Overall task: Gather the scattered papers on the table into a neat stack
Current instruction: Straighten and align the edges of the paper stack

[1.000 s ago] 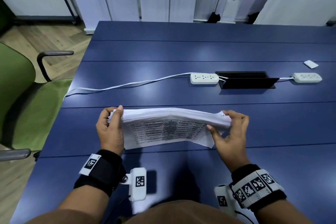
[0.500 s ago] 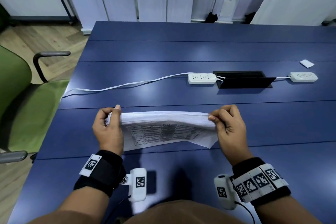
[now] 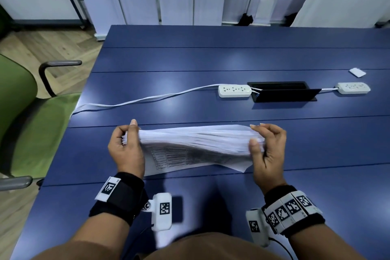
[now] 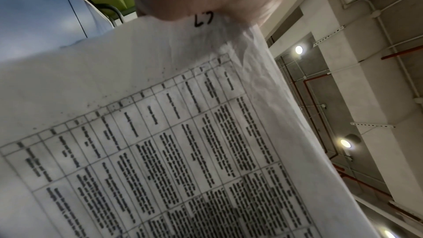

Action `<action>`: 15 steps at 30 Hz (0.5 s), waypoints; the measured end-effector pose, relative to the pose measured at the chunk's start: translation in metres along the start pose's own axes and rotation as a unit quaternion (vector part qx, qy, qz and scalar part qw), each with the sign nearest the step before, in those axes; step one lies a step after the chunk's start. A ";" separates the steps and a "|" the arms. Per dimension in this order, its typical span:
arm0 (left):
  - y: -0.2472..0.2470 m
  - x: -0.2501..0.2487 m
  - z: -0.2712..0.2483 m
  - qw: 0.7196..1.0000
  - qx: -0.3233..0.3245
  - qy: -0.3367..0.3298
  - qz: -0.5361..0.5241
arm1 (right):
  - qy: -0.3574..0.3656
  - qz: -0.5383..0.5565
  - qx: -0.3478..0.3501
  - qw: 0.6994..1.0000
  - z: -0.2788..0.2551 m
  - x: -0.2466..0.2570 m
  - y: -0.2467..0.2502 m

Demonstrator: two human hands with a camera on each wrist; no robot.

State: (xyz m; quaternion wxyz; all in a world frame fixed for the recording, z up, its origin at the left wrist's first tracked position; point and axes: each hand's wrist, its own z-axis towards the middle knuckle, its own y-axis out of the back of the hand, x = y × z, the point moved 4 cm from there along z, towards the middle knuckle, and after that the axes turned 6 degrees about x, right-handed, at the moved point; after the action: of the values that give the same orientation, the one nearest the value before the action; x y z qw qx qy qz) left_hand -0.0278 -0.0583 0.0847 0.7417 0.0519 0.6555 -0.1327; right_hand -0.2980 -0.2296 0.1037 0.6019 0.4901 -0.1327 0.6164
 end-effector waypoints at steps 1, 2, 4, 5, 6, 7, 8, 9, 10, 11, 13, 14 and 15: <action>-0.001 0.000 0.000 1.000 0.001 0.000 0.000 | 0.011 -0.022 0.033 0.999 0.001 -0.002 0.000; -0.001 0.000 0.002 1.000 0.002 0.003 -0.001 | 0.019 -0.050 0.058 0.997 0.001 -0.005 0.000; 0.000 0.002 0.005 1.000 -0.004 0.016 -0.011 | 0.024 -0.098 0.069 0.992 -0.001 -0.014 0.003; 0.000 0.004 0.007 0.999 -0.009 0.022 -0.022 | 0.019 -0.105 0.059 0.992 -0.003 -0.018 0.005; 0.000 0.004 0.007 0.999 -0.013 0.023 -0.033 | 0.012 -0.101 0.045 0.994 -0.004 -0.020 0.006; 0.000 0.005 0.006 0.999 -0.013 0.018 -0.040 | 0.004 -0.093 0.033 0.995 -0.005 -0.021 0.006; -0.001 0.003 0.004 0.999 -0.006 0.007 -0.042 | 0.001 -0.087 0.029 0.996 -0.006 -0.020 0.004; -0.003 0.002 0.001 0.999 0.008 -0.006 -0.039 | 0.001 -0.086 0.029 0.996 -0.006 -0.019 0.002; -0.004 0.001 -0.001 0.999 0.023 -0.016 -0.036 | 0.005 -0.087 0.031 0.996 -0.006 -0.018 0.001; -0.004 0.000 -0.002 0.999 0.031 -0.021 -0.033 | 0.005 -0.088 0.032 0.996 -0.005 -0.019 0.000; 0.000 0.005 0.003 0.999 0.020 -0.008 -0.026 | -0.024 -0.069 0.030 0.997 -0.004 -0.024 0.001; 0.002 0.009 0.005 0.999 0.008 0.003 -0.033 | -0.065 -0.039 0.028 0.997 -0.005 -0.028 0.002; 0.004 0.012 0.007 0.999 0.001 0.011 -0.048 | -0.114 0.007 0.025 0.993 -0.007 -0.031 0.002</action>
State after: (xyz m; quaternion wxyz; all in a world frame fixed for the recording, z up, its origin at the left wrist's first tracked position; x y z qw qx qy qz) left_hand -0.0191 -0.0580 0.0737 0.7271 0.0226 0.6653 -0.1679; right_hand -0.3090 -0.2443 0.0774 0.5659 0.5715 -0.1882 0.5636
